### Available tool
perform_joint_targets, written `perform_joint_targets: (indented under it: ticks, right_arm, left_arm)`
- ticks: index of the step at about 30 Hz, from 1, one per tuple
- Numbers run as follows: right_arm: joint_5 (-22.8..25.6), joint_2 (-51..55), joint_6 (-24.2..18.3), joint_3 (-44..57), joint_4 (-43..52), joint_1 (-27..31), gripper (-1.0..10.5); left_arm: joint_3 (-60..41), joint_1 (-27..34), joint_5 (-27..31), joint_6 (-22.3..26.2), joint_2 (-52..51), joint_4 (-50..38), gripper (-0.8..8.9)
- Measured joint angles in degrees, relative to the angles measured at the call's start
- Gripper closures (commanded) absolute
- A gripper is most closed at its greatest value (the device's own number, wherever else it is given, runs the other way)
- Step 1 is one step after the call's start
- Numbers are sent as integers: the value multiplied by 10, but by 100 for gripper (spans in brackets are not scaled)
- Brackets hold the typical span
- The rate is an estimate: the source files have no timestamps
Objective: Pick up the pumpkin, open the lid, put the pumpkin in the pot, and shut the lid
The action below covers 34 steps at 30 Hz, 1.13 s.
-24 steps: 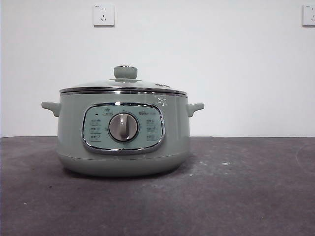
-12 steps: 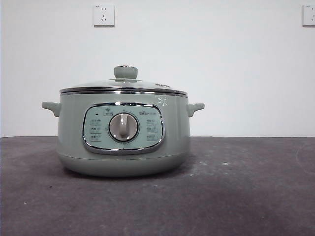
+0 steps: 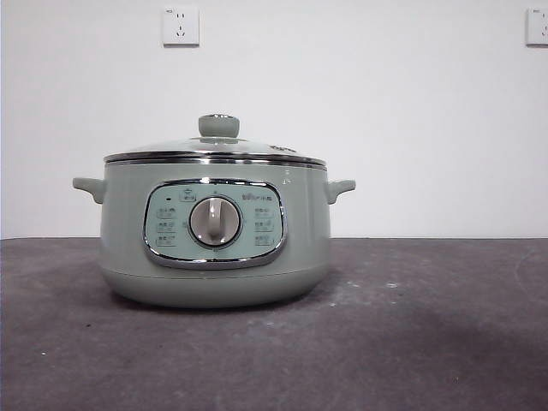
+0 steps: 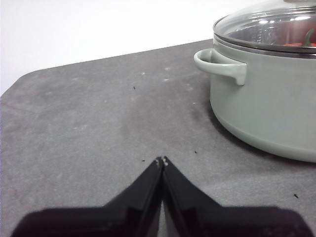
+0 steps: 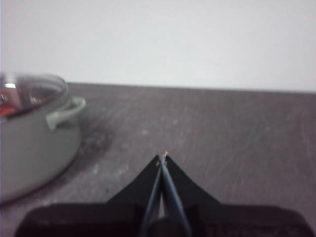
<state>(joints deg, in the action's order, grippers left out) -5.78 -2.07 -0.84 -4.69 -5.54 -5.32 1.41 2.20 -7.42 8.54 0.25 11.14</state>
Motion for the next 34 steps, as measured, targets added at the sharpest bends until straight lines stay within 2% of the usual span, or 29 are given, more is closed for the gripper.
perform_joint_targets:
  ticks: [6, 14, 22, 34]
  right_arm:
    - [0, 16, 20, 38, -16, 0, 946]
    - [0, 18, 29, 38, -38, 0, 946]
    - [0, 18, 55, 38, -38, 0, 946]
    - [0, 18, 56, 38, -38, 0, 946]
  left_arm:
    - [0, 0, 0, 0, 0, 0, 817]
    - [0, 0, 0, 0, 0, 0, 817]
    - [0, 0, 0, 0, 0, 0, 817]
    - [0, 0, 0, 0, 0, 0, 817]
